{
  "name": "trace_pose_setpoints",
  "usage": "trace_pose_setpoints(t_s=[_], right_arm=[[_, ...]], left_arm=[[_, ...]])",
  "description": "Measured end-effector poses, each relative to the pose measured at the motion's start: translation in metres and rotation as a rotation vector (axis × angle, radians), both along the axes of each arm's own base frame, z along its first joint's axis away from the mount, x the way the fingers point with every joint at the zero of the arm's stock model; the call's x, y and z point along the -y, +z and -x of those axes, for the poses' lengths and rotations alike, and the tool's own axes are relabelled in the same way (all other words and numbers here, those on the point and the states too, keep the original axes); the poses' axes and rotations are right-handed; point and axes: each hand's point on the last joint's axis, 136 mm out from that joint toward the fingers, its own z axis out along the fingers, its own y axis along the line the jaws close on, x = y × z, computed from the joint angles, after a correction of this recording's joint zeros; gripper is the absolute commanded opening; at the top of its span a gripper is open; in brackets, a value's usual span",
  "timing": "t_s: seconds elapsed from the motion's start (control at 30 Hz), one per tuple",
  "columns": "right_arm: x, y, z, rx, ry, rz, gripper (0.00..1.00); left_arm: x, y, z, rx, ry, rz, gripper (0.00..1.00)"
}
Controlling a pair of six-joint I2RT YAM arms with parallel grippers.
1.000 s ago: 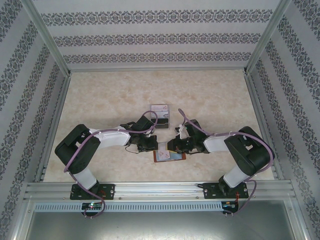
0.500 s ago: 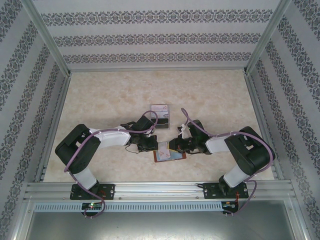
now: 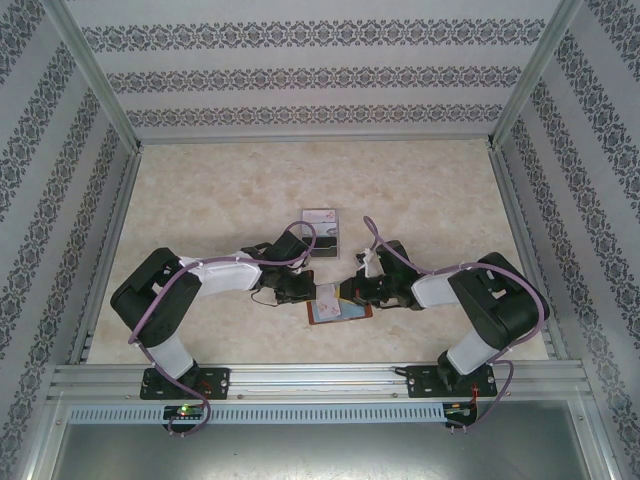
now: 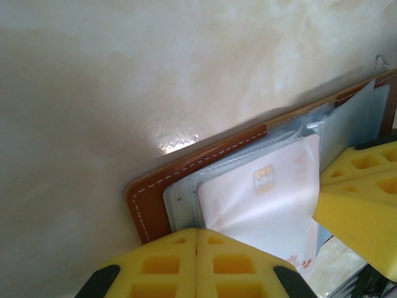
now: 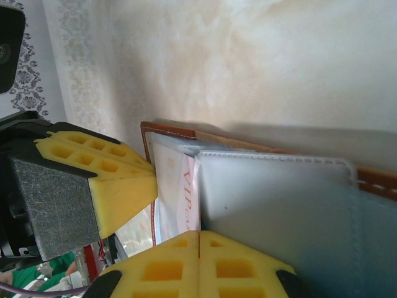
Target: Take the credit cards out of the card holder
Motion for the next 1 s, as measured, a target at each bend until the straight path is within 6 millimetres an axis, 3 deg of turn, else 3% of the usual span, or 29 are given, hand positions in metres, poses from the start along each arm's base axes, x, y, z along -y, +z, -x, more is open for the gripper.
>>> trace_pose_setpoints(t_s=[0.33, 0.47, 0.63, 0.8, 1.0], right_arm=[[0.016, 0.005, -0.004, 0.019, -0.051, 0.002, 0.04], [0.016, 0.005, -0.003, 0.019, -0.050, 0.003, 0.14], [0.015, 0.002, -0.001, 0.012, -0.038, 0.003, 0.18], [0.011, 0.002, 0.000, 0.007, -0.017, -0.020, 0.18], [0.011, 0.001, 0.000, 0.003, -0.014, -0.022, 0.09]], left_arm=[[0.000, 0.000, 0.000, 0.001, -0.001, -0.001, 0.06], [0.000, 0.000, 0.000, 0.001, 0.000, -0.004, 0.06], [0.000, 0.000, 0.000, 0.001, -0.001, -0.010, 0.06], [0.000, 0.000, 0.000, 0.004, -0.001, -0.014, 0.06], [0.000, 0.000, 0.000, 0.004, -0.001, -0.014, 0.06]])
